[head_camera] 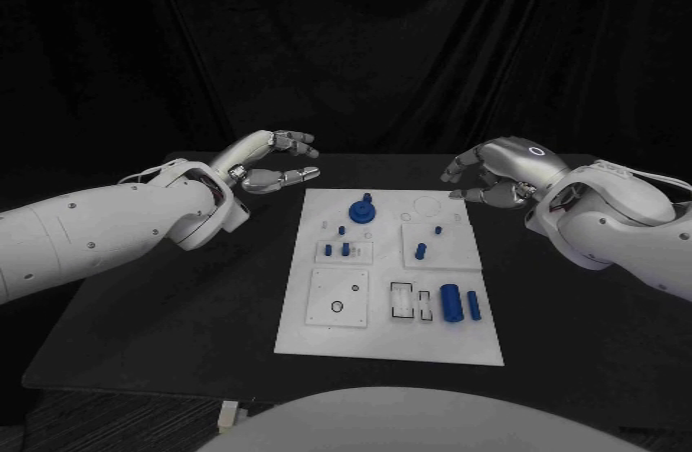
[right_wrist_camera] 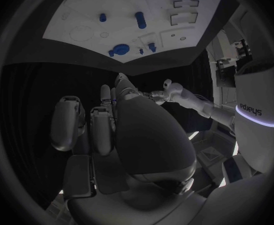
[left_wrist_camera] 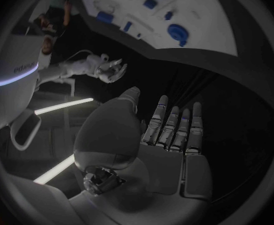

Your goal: Assemble the parts on the task board

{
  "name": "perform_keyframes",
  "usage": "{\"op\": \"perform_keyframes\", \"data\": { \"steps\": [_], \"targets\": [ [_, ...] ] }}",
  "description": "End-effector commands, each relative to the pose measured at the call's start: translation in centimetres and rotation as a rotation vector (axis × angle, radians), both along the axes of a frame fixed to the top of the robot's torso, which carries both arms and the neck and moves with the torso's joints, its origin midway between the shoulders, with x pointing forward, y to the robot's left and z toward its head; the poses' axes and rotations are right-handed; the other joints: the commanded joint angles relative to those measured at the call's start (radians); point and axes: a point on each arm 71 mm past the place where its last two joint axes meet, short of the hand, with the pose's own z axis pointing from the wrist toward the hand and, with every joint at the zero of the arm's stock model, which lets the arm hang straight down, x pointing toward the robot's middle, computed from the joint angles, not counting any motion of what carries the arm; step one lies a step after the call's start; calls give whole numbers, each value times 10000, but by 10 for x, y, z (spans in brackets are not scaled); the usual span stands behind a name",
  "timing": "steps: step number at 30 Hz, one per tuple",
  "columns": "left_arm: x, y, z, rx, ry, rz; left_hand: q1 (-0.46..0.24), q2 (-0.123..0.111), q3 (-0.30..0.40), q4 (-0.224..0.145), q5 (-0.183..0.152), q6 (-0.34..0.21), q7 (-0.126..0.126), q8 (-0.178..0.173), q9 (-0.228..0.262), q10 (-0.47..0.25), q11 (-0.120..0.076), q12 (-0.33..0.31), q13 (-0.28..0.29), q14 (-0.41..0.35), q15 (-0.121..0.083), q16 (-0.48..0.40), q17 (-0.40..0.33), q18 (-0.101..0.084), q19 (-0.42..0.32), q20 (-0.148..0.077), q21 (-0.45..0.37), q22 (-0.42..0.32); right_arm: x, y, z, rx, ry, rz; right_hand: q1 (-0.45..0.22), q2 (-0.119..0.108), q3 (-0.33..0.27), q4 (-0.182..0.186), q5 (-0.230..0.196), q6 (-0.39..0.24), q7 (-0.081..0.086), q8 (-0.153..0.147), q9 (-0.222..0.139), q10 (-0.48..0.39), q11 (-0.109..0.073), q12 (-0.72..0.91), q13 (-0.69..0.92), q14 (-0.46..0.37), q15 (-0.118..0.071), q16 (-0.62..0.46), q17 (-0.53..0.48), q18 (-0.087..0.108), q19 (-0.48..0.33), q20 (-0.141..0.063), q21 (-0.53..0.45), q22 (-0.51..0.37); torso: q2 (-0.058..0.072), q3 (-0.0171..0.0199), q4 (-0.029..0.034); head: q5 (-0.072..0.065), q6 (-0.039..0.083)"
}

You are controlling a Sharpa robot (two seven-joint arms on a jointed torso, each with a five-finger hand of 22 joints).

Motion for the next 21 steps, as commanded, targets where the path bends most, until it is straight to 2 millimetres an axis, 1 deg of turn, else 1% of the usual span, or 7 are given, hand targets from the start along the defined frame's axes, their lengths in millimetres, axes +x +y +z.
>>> {"op": "perform_keyframes", "data": {
  "steps": [1,3,6,8,13,18,21],
  "targets": [
    [-3,5,2,-6327,2241,58,-182,296,-629,23,-295,-1123,-260,-88,-242,-1276,-401,-106,-234,-928,-424,-1222,-1155,541,-1358,-58,-316,-2554,3,2,-13,-2189,-336,-39,-197,-340,382,-28,-68,-166,-106,-253,-56,-189,-25,-304,-360,594,-63,-97,810,-75,-51,-37,-137,1688,-3,-11,14,-29,-1],
    [-8,3,-2,-6949,2586,-240,-540,473,-1059,22,-772,-2135,-630,-199,-433,-2209,-815,-340,-356,-1310,-838,-2093,-1844,738,-2160,-260,-450,-5158,5,6,-18,-2468,-296,-23,-590,-692,989,-70,-82,-113,-238,-575,-85,-269,-68,-525,-744,322,-98,-717,125,61,-381,-27,-912,1475,4,-28,17,-66,-1],
    [-16,1,-9,-7573,3016,-583,-506,665,-1423,19,-858,-2449,-728,-214,-486,-2576,-972,-223,-380,-1344,-987,-2349,-2049,837,-2374,-231,-522,-6614,6,10,-27,-2718,-192,-22,-1013,-1052,1558,-96,-89,89,-263,-832,-65,-594,-85,-807,-1106,-274,-89,-2154,-1397,337,-1033,-9,-2539,977,34,-20,27,-114,-1],
    [-20,0,-14,-7854,3297,-765,-362,757,-1607,21,-790,-2471,-732,-218,-490,-2699,-959,-78,-388,-1340,-858,-2357,-2066,840,-2380,-132,-524,-6831,6,13,-33,-2824,-114,8,-1121,-1134,1712,-103,-91,151,-217,-898,-53,-652,-68,-873,-1209,-290,-74,-2257,-1525,353,-1050,-10,-2680,926,49,-15,30,-137,-1],
    [-28,-1,-23,-8226,3735,-1063,-284,946,-2022,34,-889,-3218,-905,-290,-565,-3027,-1101,177,-419,-1323,-314,-2329,-2084,809,-2301,644,-511,-7065,5,18,-44,-2969,85,81,-1260,-1245,2014,-180,118,280,-294,-1042,-22,-310,-62,-732,-1312,-244,-80,-2283,-1607,346,-971,-21,-2753,891,39,-34,35,-169,-1],
    [-33,0,-30,-8386,3931,-1135,-229,958,-2080,29,-878,-3617,-991,-321,-597,-3107,-1136,221,-428,-1328,-253,-2355,-2095,824,-2294,685,-514,-7175,4,21,-53,-3135,343,143,-1355,-1330,2258,-263,627,388,-268,-1145,13,-147,-100,-662,-1402,-164,-114,-2172,-1545,319,-849,-48,-2669,924,18,-20,18,-139,-1],
    [-34,1,-32,-8427,3947,-1115,-206,977,-2105,32,-861,-3680,-1008,-319,-598,-3141,-1151,249,-430,-1334,-277,-2376,-2102,830,-2354,580,-560,-7665,4,22,-56,-3223,454,166,-1439,-1466,2557,-359,1496,527,-240,-1212,72,-103,-106,-670,-1518,-164,-129,-2153,-1567,307,-800,-66,-2673,951,13,-16,17,-121,-1]
  ]
}}
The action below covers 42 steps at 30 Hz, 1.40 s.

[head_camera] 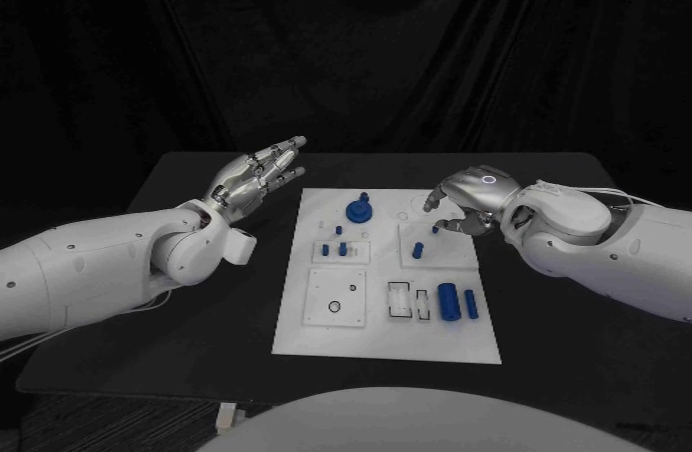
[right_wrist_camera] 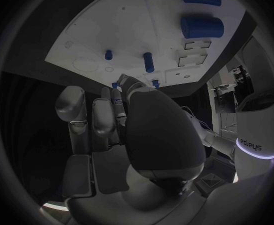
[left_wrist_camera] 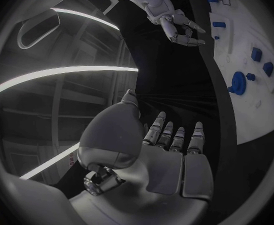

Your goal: Assemble the parts on the task board

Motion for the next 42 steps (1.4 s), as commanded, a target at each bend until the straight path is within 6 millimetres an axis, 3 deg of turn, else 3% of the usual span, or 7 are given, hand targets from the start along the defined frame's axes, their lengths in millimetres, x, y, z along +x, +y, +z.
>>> {"op": "perform_keyframes", "data": {
  "steps": [1,11,15,20,27,37,42],
  "targets": [
    [-2,1,8,-1304,-852,-54,-11,108,-121,1,-38,-120,-45,-23,-19,-116,-28,91,-17,-24,13,-81,-23,146,-204,-191,-131,-1183,1,-1,-6,-534,156,-171,-121,-89,271,-71,627,124,42,-82,56,83,-22,35,-96,27,-27,56,-8,73,68,-8,25,965,-16,14,-21,47,0],
    [-6,2,7,-1370,-849,-46,-550,178,-310,7,-287,-2108,-600,-183,-181,-494,-414,-299,-106,-34,-1143,-151,-44,-38,-286,-1797,-223,-2288,1,2,-15,-688,389,-169,-315,-238,539,-178,907,102,67,-220,105,80,-7,6,-213,37,-21,123,19,63,104,-9,30,1012,-10,-6,-4,39,0],
    [-7,2,7,-1393,-824,-78,-887,154,-308,9,-548,-2991,-1536,-274,-273,-577,-299,-531,-142,-34,-1152,-151,-44,-346,-286,-2093,-242,-2471,2,2,-16,-667,372,-211,-448,-242,566,-181,643,58,112,-284,118,106,16,25,-238,65,-8,189,68,51,138,-1,78,1043,-13,24,-6,35,0],
    [-7,1,7,-1396,-808,-84,-1046,84,-228,10,-733,-3020,-2065,-274,-274,-603,-538,-708,-169,-34,-867,-151,-44,-144,-286,-1320,-261,-2628,2,1,-17,-651,334,-302,-454,-234,582,-193,628,44,128,-298,120,104,26,25,-245,91,-6,257,141,39,163,1,140,1064,-15,28,-34,11,0],
    [-8,2,7,-1380,-852,-27,-1024,74,-174,2,-729,-3011,-2182,-272,-272,-606,-709,-739,-172,-34,-806,-151,-44,-12,-286,-1293,-261,-2628,3,0,-18,-685,344,-369,-564,-240,614,-262,384,-125,204,-435,125,97,61,37,-286,98,21,283,129,37,187,22,133,1091,-15,29,-48,28,0],
    [-8,1,6,-1375,-762,-86,-302,300,-145,-13,6,-2836,-1610,-250,-250,-597,-432,-726,-168,-34,-334,-151,-44,29,-283,-873,-245,-2527,4,0,-22,-793,471,-379,-593,-174,701,-399,351,-44,198,-443,204,74,60,56,-335,58,32,259,63,49,175,39,47,1108,-15,29,-42,2,0],
    [-8,1,5,-1372,-747,-91,-25,374,-321,-11,239,-2675,-1305,-231,-231,-595,-347,-722,-167,-34,-104,-151,-44,108,-259,160,-208,-2320,4,-1,-27,-875,581,-417,-590,-177,823,-518,719,-10,164,-463,251,42,61,52,-380,27,30,240,15,59,158,37,-22,1120,-8,29,-47,4,0]
  ]
}}
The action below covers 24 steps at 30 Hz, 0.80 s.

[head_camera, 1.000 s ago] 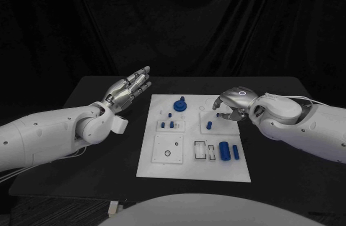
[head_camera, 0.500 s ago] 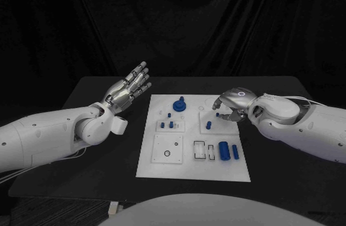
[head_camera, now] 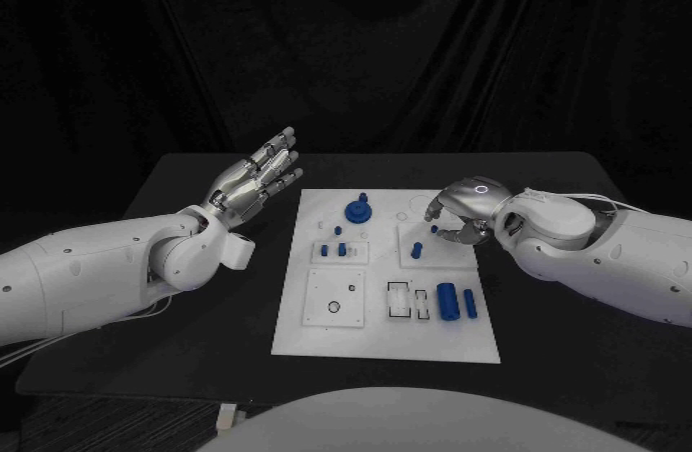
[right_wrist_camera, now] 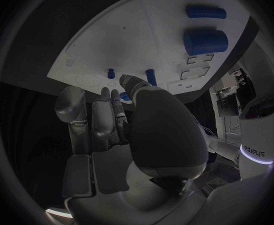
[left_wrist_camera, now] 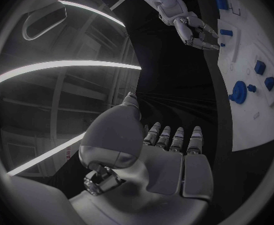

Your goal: Assemble the parts on the task board

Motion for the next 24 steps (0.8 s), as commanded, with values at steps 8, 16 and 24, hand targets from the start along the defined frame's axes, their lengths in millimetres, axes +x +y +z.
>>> {"op": "perform_keyframes", "data": {
  "steps": [8,16,24],
  "targets": [
    [-2,0,7,-816,-997,67,169,7,-61,1,119,61,26,18,14,5,125,10,3,-4,105,-36,-14,202,6,275,-16,27,2,-1,-10,-208,92,-139,-29,28,88,-98,137,43,-47,-58,29,-54,65,44,-35,-33,-9,-23,-57,67,37,-1,-98,1115,3,3,5,-5,0],
    [-2,0,5,-833,-918,16,578,86,-51,-5,491,138,180,28,24,7,251,25,4,-4,243,-36,-14,230,16,380,-8,57,6,2,-14,-209,78,-44,-88,36,350,-259,604,277,-55,9,147,-8,52,75,-96,-51,-23,-21,-98,67,47,-16,-120,1156,8,2,4,47,0],
    [-3,0,3,-847,-830,-44,889,142,-74,-8,798,194,247,36,31,12,401,64,10,-4,403,-36,-14,238,28,462,1,94,9,3,-18,-219,68,-1,-180,88,471,-314,573,562,-84,142,279,97,31,130,-120,-57,-35,-23,-129,68,53,-25,-136,1171,10,3,9,28,0]
  ]
}}
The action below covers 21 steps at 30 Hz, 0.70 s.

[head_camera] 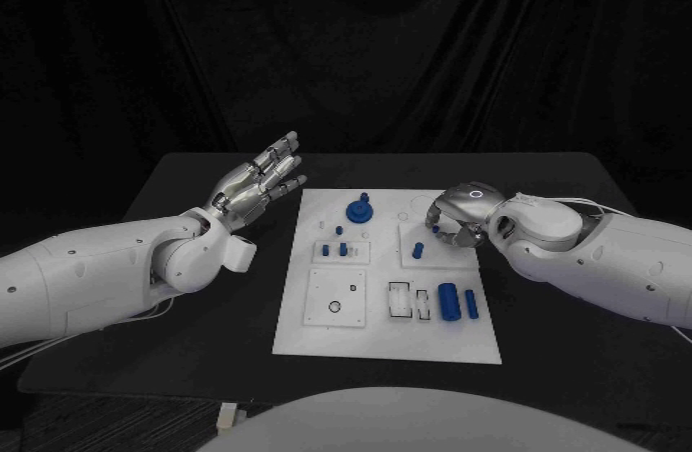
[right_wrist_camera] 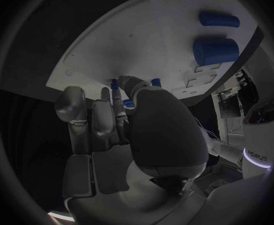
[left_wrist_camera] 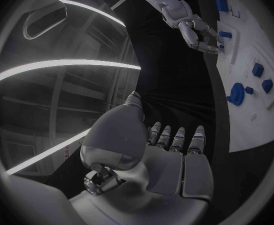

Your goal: Assemble the parts on the task board

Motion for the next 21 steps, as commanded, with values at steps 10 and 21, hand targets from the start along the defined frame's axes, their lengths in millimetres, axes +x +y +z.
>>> {"op": "perform_keyframes", "data": {
  "steps": [10,21],
  "targets": [
    [-1,-1,7,-794,-865,-16,367,101,-91,-13,178,46,172,41,20,18,314,125,18,14,209,-36,-11,80,39,154,13,63,2,1,-3,22,-111,210,-233,157,270,-209,-160,650,-43,360,387,544,-68,312,-10,-90,-71,-62,-116,77,41,-55,-129,1174,-8,-3,1,-24,0],
    [-2,-2,5,-769,-780,-51,574,154,-106,-33,300,77,237,46,24,22,431,164,24,14,285,-36,-11,78,54,189,23,99,3,2,-2,163,-261,358,-95,343,419,-514,-292,915,-68,564,711,871,-111,513,26,-98,-108,-63,-146,76,47,-93,-139,1182,-4,-2,-3,-14,0]
  ]
}}
